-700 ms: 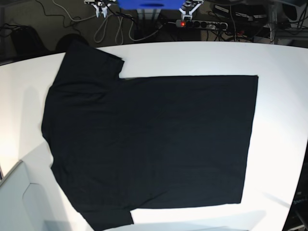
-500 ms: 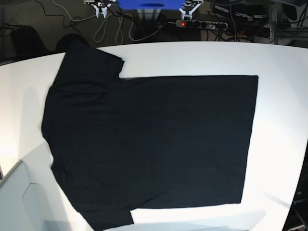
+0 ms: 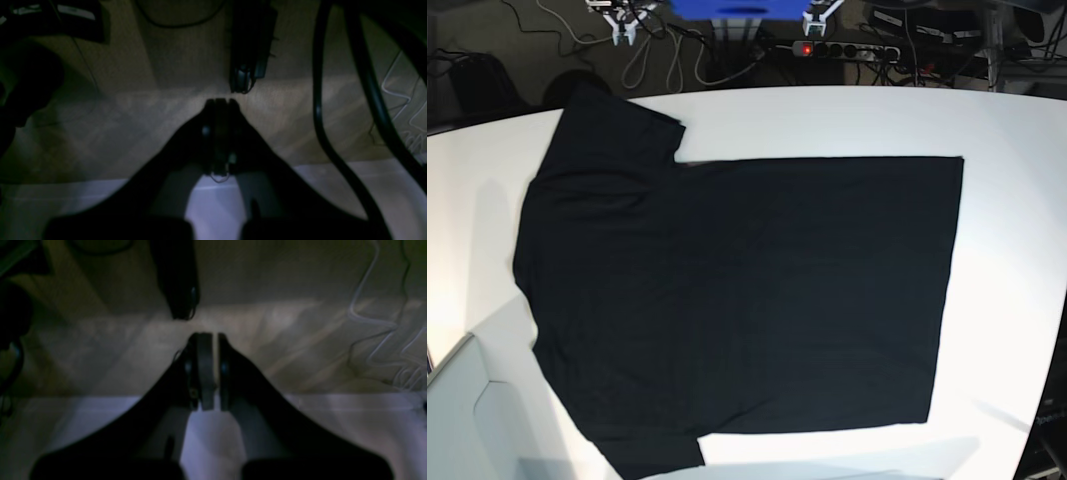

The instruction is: Fold the T-shirt properly

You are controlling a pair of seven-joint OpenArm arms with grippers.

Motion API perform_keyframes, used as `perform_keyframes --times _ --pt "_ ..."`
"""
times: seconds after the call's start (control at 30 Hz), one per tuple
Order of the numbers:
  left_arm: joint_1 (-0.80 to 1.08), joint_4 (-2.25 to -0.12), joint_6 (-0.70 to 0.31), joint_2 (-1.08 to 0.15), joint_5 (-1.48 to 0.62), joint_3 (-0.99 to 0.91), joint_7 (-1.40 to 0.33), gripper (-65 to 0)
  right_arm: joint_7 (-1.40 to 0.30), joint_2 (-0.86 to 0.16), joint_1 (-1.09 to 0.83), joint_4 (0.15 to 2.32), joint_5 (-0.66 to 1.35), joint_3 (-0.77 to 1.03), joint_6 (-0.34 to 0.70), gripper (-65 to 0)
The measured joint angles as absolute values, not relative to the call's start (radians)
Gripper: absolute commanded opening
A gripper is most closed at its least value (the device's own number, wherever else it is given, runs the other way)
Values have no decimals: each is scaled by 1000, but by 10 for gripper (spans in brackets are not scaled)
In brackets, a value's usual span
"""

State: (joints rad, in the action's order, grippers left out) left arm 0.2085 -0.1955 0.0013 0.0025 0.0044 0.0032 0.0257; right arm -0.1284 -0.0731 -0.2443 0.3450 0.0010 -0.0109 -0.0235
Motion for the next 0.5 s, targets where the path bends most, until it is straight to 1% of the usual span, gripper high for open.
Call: perform_keyframes --times 0.1,0.27,0.5 --pt "230 -224 0 -7 4 -1 32 -650 -137 -95 -275 393 1 -12 -22 -649" --pt "369 -468 7 -54 5 -5 20 -650 -133 -126 -363 523 1 -12 -17 -649" --pt "562 -794 4 -105 3 -4 18 -650 -150 -184 -604 898 -3 -14 -14 -649"
